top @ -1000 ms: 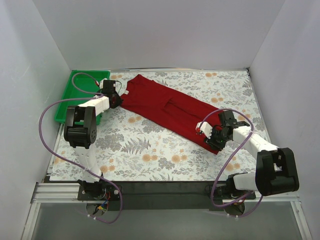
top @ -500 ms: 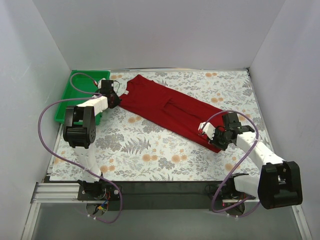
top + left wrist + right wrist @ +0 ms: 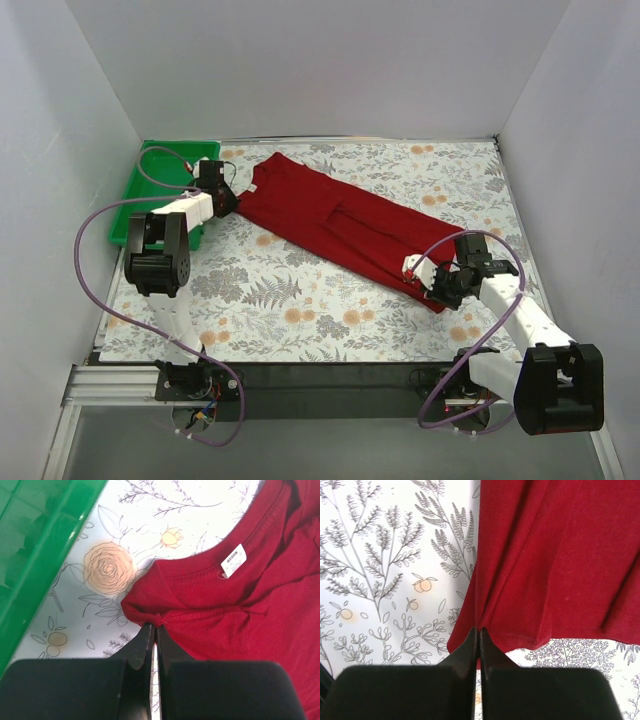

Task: Fold and stack the t-shirts
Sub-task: Fold the tshirt

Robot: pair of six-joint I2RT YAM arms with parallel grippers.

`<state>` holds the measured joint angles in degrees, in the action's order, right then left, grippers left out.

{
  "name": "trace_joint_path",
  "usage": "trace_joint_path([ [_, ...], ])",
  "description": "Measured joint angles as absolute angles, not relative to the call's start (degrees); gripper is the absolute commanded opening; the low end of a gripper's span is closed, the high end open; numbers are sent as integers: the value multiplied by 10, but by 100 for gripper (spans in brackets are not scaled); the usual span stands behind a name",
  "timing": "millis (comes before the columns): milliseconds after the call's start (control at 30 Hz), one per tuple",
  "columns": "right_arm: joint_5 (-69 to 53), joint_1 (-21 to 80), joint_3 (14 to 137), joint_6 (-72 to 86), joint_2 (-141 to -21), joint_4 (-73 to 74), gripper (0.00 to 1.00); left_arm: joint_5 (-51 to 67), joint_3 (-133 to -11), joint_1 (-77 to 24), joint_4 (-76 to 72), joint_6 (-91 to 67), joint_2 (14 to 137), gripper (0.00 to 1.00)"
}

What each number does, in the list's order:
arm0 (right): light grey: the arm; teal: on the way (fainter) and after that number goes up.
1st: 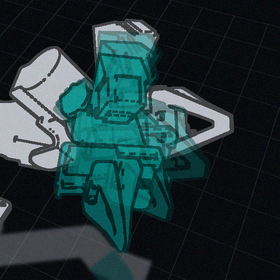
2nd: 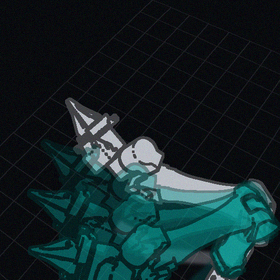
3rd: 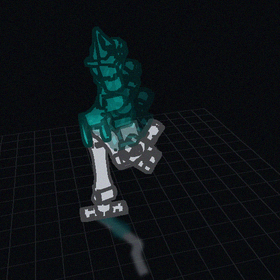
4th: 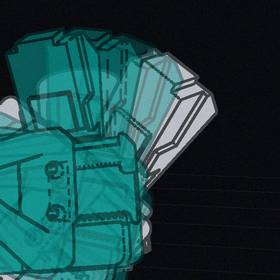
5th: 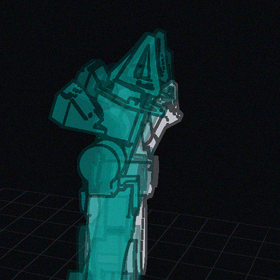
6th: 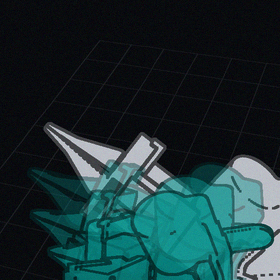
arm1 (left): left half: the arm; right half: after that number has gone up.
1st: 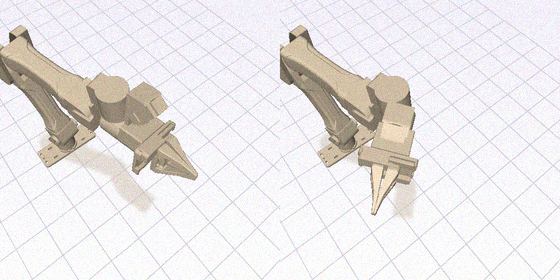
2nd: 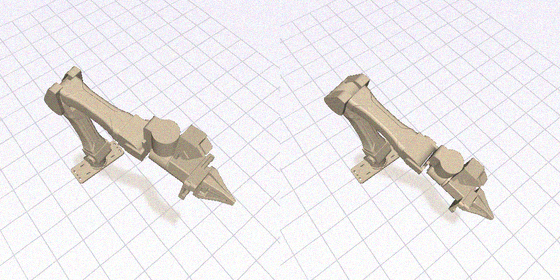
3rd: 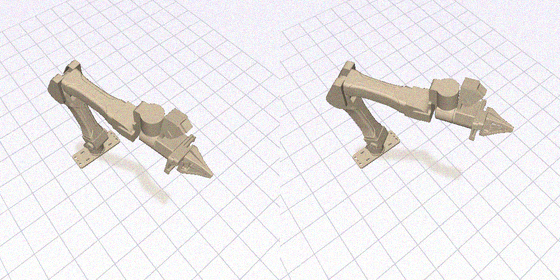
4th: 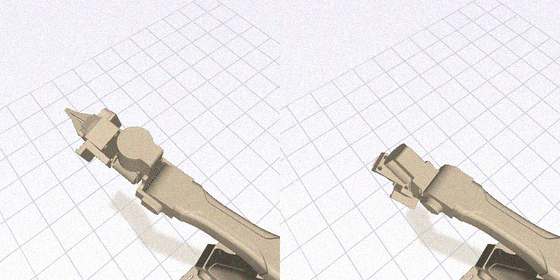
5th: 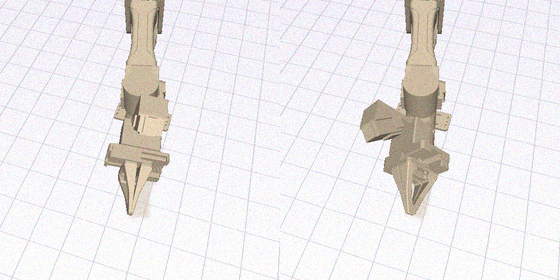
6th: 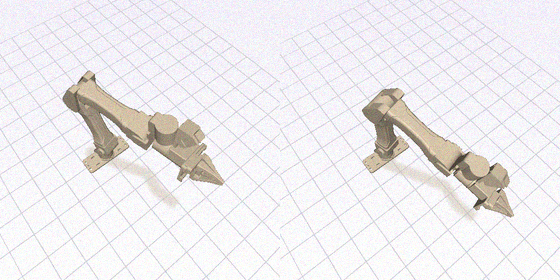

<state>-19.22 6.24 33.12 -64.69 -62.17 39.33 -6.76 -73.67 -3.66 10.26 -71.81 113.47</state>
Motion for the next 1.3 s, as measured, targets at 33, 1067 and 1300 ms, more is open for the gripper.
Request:
trace_joint_path([
  [33,-200,57,331,-652,-618,399,1,-65,-731,-35,98,-718,1132,0],
  [1067,-283,38,506,-694,-699,491,52,52,-664,-5,58,-659,1078,38],
  [1300,-347,37,708,-499,-928,401,52,126,-654,-5,34,-649,1028,63],
])
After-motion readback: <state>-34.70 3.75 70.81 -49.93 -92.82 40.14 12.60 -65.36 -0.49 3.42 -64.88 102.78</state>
